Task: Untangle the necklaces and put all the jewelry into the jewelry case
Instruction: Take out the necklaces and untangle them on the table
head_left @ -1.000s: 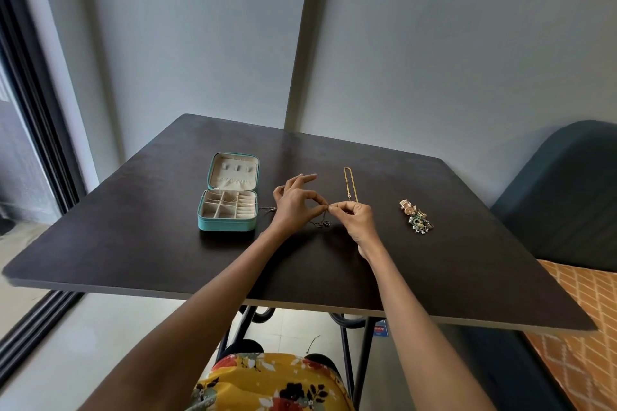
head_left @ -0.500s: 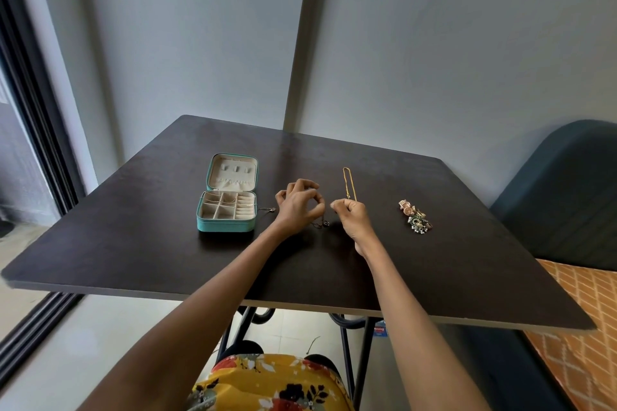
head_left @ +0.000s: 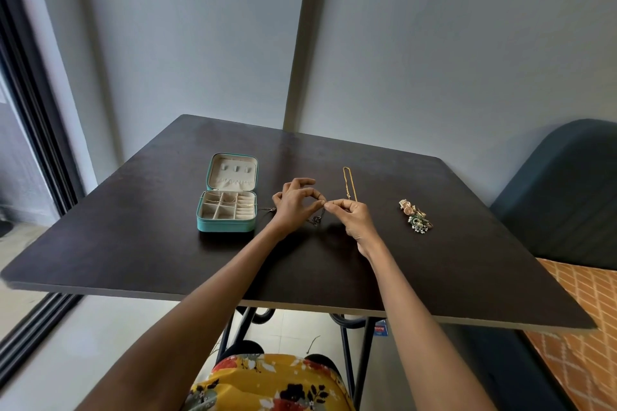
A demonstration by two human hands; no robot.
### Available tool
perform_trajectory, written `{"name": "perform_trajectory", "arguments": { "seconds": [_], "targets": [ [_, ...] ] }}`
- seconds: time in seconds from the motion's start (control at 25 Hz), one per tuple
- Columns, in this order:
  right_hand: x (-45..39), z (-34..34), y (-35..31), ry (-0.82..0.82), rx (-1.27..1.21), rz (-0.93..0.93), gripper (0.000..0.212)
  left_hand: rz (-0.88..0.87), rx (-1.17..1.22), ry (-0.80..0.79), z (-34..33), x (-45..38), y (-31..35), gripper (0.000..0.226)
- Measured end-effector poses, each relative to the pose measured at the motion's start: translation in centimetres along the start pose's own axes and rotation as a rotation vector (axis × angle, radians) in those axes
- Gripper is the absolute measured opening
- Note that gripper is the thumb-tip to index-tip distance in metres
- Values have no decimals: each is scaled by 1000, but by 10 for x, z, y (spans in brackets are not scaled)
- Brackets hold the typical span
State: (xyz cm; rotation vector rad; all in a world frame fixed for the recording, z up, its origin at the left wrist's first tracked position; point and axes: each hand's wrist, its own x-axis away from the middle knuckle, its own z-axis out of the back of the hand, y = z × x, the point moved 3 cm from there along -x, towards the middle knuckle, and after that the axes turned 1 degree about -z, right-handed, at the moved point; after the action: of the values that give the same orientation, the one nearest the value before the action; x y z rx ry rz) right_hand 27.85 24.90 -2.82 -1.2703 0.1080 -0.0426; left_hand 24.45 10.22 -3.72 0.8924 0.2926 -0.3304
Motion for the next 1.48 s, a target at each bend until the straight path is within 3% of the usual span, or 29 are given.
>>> {"name": "perform_trajectory", "arguments": {
  "seconds": [0.32,0.48,0.68,0.88,1.0,1.24,1.48],
  "targets": [
    [1,1,0,17,18,52,7,16,-39,12,-1,0,-1,14],
    [-2,0,2,114,9,51,11,7,-33,-22,-3,-1,0,16],
    [2,1,-2,3,7,31,10,36,-34,-36,-3,0,-1,19],
    [-5,2,5,120,-67,-54,17,71,45,-60,-4,-1,-5,15],
    [-4,2,4,66,-75,-41,16,89,146,-28,-3,-1,-4,10],
    [0,1,-4,12,-29,-11,12,38,74,-109,-2,0,-1,10],
    [1,1,-4,-25,-25,-28,11,69,97,-79,-2,1,-1,11]
  ]
}}
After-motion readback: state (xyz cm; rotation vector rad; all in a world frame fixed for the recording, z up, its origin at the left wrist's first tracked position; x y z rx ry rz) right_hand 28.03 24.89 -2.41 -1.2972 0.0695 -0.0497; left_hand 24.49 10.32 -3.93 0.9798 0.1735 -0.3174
